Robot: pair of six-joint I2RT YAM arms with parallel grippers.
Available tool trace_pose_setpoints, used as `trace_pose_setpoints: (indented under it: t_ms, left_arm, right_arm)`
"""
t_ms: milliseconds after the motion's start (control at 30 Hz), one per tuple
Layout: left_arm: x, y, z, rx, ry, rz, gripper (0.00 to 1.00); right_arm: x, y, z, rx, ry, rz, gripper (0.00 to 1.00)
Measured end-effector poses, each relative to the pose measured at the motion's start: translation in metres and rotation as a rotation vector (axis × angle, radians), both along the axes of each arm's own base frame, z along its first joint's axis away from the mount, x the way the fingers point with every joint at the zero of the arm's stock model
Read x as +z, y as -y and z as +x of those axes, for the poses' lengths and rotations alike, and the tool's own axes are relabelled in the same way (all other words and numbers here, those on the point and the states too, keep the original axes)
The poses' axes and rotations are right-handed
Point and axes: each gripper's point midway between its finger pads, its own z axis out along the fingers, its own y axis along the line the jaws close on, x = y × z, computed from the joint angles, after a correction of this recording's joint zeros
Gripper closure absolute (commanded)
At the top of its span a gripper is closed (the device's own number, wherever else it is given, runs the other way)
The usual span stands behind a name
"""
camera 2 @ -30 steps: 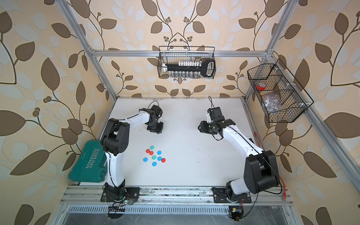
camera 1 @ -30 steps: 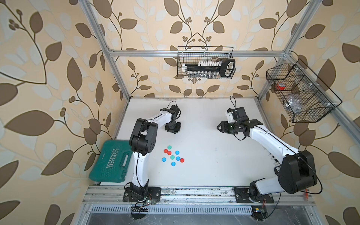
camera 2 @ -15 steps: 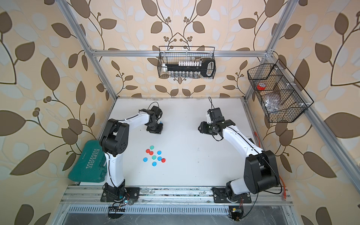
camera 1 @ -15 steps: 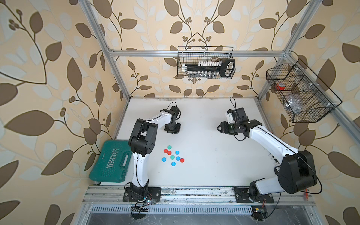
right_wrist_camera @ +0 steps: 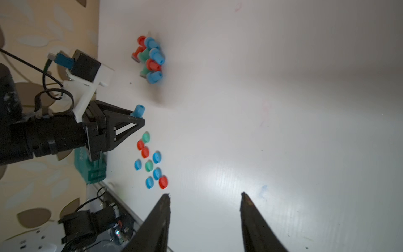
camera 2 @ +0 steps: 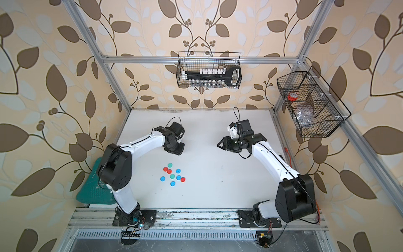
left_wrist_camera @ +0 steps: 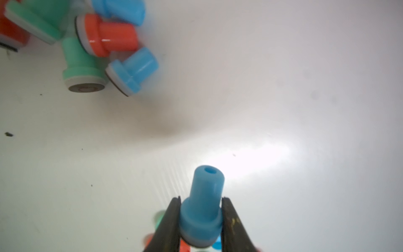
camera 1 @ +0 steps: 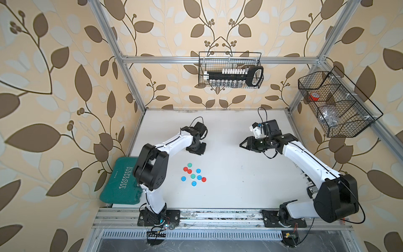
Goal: Close the stamp cap
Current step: Pick up the stamp from the center of the board.
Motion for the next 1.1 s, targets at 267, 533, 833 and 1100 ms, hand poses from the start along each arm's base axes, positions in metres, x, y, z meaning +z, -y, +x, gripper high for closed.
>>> trace_pose_setpoints:
  t_ms: [267,533,833,1100]
  left_arm:
    - [0.087,0.047,-0.092,-0.279,0.235,-0.173,0.75]
    - [0.069,0.037,-0.127,-0.341,0.196,-0.117,0.76]
    - [0.067,0.052,-0.148,-0.422,0.197,-0.108,0.75]
    - [0.067,0.064,-0.153,-0.454,0.207,-0.087,0.75]
  right_arm:
    - [0.022,-0.05,-0.074,0.294,-0.165,0.201,0.41]
    - [0.025,-0.081,-0.103,0.414,-0.217,0.246,0.53]
    - [0.008,-0.115,-0.097,0.491,-0.279,0.233,0.45]
    - [0.005,-0.143,-0.1,0.551,-0.285,0.246,0.5]
